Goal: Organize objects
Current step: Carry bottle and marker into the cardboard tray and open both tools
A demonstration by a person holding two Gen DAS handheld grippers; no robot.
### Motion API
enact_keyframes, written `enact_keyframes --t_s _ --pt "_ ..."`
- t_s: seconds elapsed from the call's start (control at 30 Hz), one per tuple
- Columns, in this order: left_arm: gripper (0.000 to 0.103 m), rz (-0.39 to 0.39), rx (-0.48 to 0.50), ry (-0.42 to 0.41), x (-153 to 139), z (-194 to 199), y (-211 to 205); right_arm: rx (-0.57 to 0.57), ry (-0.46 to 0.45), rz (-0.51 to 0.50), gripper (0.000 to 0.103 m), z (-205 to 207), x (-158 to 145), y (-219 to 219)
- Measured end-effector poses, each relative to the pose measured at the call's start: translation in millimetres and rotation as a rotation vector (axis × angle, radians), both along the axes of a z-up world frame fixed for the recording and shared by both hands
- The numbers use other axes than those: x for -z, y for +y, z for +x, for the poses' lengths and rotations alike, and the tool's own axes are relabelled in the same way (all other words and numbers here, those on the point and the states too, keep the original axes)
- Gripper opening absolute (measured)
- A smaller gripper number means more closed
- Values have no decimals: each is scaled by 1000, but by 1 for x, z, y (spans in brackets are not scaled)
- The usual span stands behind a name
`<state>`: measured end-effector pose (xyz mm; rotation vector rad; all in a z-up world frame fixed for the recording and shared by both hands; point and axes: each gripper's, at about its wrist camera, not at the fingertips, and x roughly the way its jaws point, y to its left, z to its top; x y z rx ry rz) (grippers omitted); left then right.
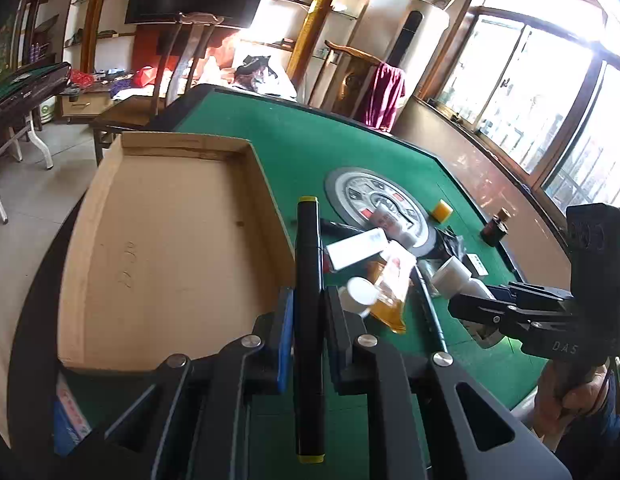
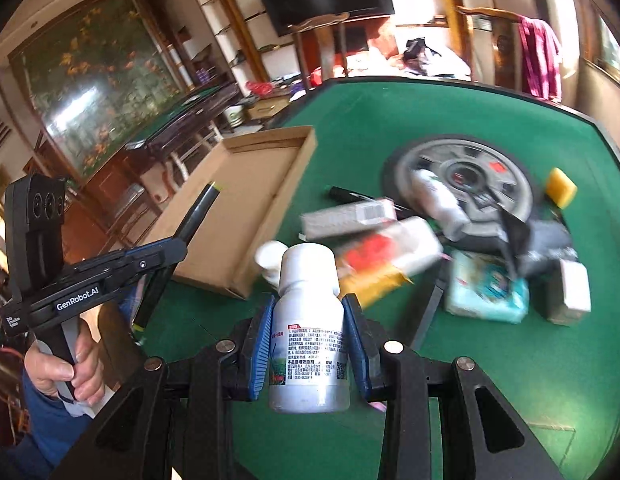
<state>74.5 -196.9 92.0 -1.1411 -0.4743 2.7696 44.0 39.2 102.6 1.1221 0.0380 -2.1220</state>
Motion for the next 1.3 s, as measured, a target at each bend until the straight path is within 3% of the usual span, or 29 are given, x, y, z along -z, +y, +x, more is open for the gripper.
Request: enact_keyframes --t_s 0.3,0.5,0.8,0.9,1.3 --pt "14 15 -83 -95 -1 -59 -84 -59 -52 43 37 -54 -5 -114" --pt "14 78 -132 -175 19 -112 -109 13 -134 60 37 -121 16 -174" --pt "14 120 -127 -225 51 -162 -99 133 -262 21 37 -198 44 -210" --pt "14 116 -144 -238 62 -170 -97 139 -242 78 37 -203 50 -220" --pt "14 155 -142 -263 79 -181 -97 138 -232 127 37 -220 68 -230"
